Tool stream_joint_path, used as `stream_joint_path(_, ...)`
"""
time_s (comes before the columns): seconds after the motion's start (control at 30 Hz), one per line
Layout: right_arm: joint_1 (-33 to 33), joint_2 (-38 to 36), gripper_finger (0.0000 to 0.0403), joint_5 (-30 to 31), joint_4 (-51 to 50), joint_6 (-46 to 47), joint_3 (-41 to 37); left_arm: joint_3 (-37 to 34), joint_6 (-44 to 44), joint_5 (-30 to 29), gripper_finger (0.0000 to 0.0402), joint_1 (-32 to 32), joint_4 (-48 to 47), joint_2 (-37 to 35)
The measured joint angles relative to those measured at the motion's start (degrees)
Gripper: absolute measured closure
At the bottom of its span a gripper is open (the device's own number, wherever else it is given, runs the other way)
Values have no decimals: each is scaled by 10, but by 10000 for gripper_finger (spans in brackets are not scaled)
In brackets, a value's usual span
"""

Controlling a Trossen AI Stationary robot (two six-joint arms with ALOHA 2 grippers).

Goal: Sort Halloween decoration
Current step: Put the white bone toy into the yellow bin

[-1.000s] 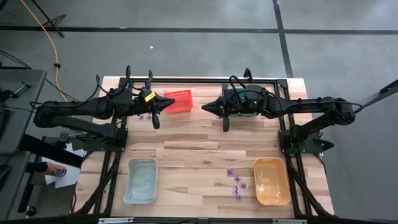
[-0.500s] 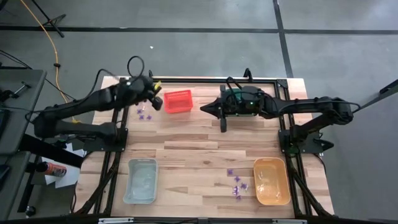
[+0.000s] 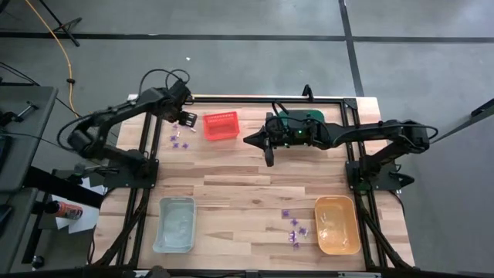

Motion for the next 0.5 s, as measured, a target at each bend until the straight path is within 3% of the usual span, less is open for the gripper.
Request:
stream_joint_path(0.33, 2, 0, 403, -1, -4, 41, 0, -2, -40, 7, 226, 3, -20, 81)
stream_joint_path(0.5, 7, 0, 403, -3, -6, 46, 0, -47, -67, 20, 233, 3, -8, 83)
